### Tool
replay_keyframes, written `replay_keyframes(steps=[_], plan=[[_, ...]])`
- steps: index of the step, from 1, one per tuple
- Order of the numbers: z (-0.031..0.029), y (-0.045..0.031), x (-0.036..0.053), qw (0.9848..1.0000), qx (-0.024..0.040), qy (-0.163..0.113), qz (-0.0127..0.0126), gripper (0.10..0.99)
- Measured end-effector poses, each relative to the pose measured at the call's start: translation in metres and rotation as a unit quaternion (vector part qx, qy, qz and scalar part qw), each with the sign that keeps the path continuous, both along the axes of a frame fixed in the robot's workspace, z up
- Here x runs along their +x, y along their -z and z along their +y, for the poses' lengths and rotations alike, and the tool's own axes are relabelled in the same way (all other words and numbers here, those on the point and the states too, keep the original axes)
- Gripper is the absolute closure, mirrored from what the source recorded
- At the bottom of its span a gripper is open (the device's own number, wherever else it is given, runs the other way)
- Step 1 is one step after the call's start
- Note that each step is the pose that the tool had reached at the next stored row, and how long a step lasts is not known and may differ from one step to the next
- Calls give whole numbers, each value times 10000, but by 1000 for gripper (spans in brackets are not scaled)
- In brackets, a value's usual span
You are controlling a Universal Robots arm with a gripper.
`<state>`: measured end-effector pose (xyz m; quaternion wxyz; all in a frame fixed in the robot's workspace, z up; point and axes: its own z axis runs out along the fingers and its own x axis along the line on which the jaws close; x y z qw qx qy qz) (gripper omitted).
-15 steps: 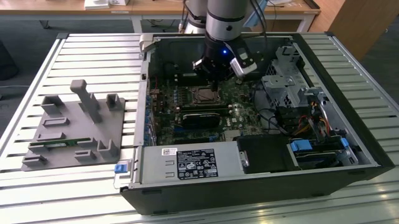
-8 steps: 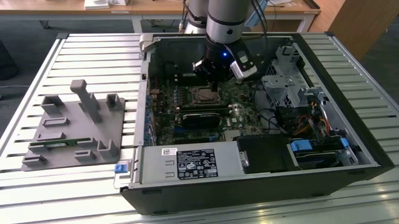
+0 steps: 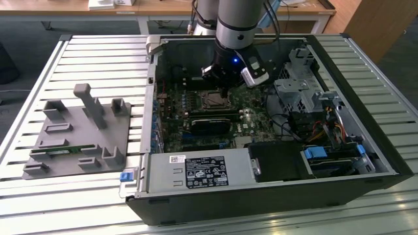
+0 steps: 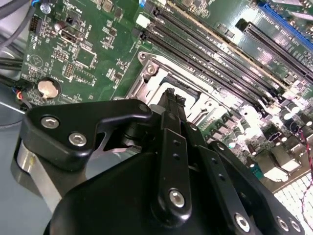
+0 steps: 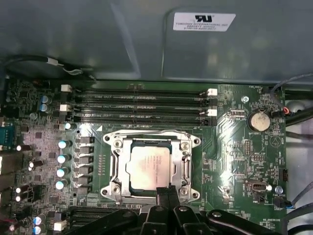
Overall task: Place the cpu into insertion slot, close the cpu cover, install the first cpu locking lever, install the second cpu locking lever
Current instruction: 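Install the second cpu locking lever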
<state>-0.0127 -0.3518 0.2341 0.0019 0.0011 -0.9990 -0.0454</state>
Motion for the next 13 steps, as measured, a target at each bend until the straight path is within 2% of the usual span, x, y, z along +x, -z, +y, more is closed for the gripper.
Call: replay_keyframes(steps=[5, 9, 13], plan=[[-9, 27, -5, 10000, -2, 0, 1, 980], [-63, 34, -4, 10000, 0, 0, 0, 980], [-92, 36, -4, 10000, -2, 0, 0, 980]])
